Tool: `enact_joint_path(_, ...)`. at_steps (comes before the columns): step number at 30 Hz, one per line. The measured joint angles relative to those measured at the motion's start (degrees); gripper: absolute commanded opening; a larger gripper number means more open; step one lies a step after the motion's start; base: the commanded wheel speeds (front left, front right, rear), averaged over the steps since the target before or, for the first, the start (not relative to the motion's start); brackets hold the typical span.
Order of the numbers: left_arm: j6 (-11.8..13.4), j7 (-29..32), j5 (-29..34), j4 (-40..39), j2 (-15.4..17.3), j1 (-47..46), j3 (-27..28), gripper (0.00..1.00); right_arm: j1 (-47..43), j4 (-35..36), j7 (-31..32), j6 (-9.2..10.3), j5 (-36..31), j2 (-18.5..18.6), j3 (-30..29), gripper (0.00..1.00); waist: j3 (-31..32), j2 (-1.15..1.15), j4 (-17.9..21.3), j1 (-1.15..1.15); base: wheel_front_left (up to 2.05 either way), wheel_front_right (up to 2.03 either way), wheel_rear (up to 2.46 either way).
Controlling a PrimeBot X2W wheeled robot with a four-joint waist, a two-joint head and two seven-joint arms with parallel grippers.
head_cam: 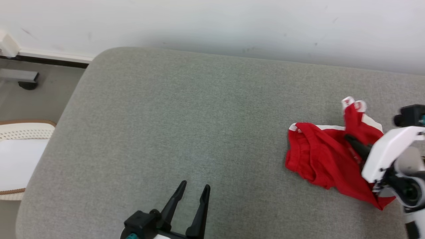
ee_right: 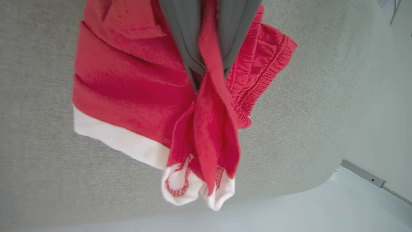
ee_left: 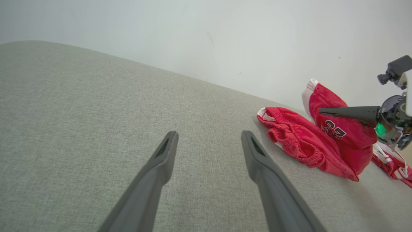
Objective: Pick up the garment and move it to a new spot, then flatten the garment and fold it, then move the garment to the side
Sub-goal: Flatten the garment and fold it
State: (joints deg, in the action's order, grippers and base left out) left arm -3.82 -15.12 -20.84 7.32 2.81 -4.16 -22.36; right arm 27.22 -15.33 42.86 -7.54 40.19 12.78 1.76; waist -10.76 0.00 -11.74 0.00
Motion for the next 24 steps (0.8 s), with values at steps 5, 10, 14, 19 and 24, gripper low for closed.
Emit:
enact_joint_path(5, 0.1, 0.0, -0.4, 0.3, 0.0, 0.1, -0.6, 1.0, 0.2, -2.3, -1.4, 0.0, -7.3, -4.9, 0.0, 0.0, 0.3, 0.0, -1.1, 0.0, 0.0, 0.0, 0.0)
enact_joint_path(10, 0.3, 0.0, -0.5, 0.4, 0.0, 0.4, -0.5, 1.0, 0.5, -5.1, -3.1, 0.0, -11.6, -7.3, -0.9, 0.0, 0.6, 0.0, -1.8, 0.0, 0.0, 0.0, 0.0)
enact_joint_path(14, 0.3, 0.0, -0.5, 0.5, 0.0, 0.6, -0.3, 1.0, 0.9, -6.2, -4.9, 0.0, -12.6, -8.4, -1.5, 0.35, 0.8, 0.0, -2.0, 0.0, 0.0, 0.0, 0.0)
enact_joint_path(19, 0.3, 0.0, -0.5, 0.7, 0.0, 0.7, -0.2, 1.0, 1.3, -7.1, -6.6, 0.0, -9.9, -9.5, -0.6, 1.0, 1.1, 0.0, -1.7, 0.0, 0.0, 0.0, 0.0)
enact_joint_path(24, 0.1, 0.0, -0.5, 1.2, 0.0, 1.0, 0.0, 1.0, 1.6, -7.1, -9.1, 0.0, -3.4, -9.7, 4.4, 1.0, 1.9, 0.0, -1.2, 0.0, 0.0, 0.0, 0.0)
